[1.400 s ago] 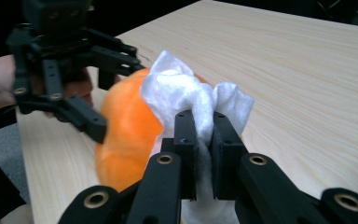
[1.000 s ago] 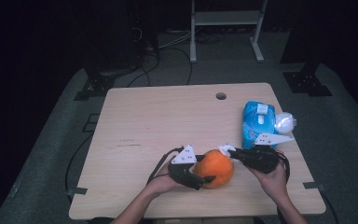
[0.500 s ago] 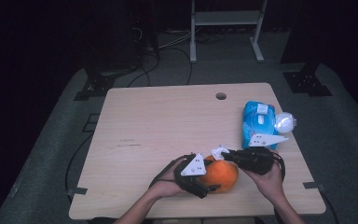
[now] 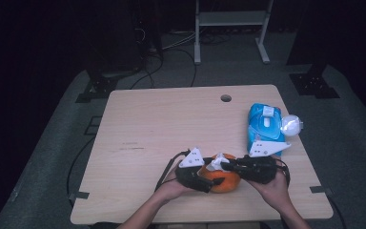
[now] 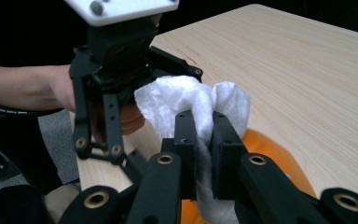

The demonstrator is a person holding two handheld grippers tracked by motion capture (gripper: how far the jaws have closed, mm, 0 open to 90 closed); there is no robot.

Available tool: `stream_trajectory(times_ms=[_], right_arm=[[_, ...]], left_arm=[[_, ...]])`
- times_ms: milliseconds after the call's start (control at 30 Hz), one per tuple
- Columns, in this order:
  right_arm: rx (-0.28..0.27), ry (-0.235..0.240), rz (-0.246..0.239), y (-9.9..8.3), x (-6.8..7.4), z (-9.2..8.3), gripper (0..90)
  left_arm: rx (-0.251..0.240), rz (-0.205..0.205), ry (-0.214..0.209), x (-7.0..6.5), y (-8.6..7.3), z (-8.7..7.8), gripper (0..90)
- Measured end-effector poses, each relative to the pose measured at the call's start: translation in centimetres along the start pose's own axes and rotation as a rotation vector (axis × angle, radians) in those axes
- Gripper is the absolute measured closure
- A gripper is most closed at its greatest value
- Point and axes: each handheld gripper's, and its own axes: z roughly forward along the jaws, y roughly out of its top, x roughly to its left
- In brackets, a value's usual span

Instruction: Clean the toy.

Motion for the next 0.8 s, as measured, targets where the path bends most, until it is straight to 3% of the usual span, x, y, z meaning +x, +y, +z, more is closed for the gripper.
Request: stream_trajectory(times_ms=[233, 267, 300, 467, 600, 800], right_arm=[[-0.007, -0.021, 0.027, -0.4, -1.0, -0.8, 82.1], [-0.006, -0.038, 0.029, -0.5, -1.3, -1.0, 82.1], [-0.006, -0.038, 0.029, -0.5, -1.3, -1.0, 82.1], [0.010, -0.067, 0.042, -0.8, -1.8, -1.3, 82.0], [0.016, -0.058, 0.025, -0.6, -1.1, -0.8, 81.9], [0.024, -0.043, -0.012, -0.3, -0.2, -0.1, 82.2]], left_arm=[[-0.019, -0.044, 0.029, 0.7, 0.1, -0.4, 23.8], [-0.027, -0.074, 0.043, 1.1, 0.0, -0.6, 23.5], [-0.027, -0.074, 0.043, 1.1, 0.0, -0.6, 23.2], [-0.042, -0.155, 0.045, 2.0, -0.3, -0.7, 20.7], [-0.036, -0.165, 0.053, 1.8, -0.2, -0.7, 21.5], [-0.019, -0.099, 0.040, 0.8, -0.1, -0.3, 23.3]])
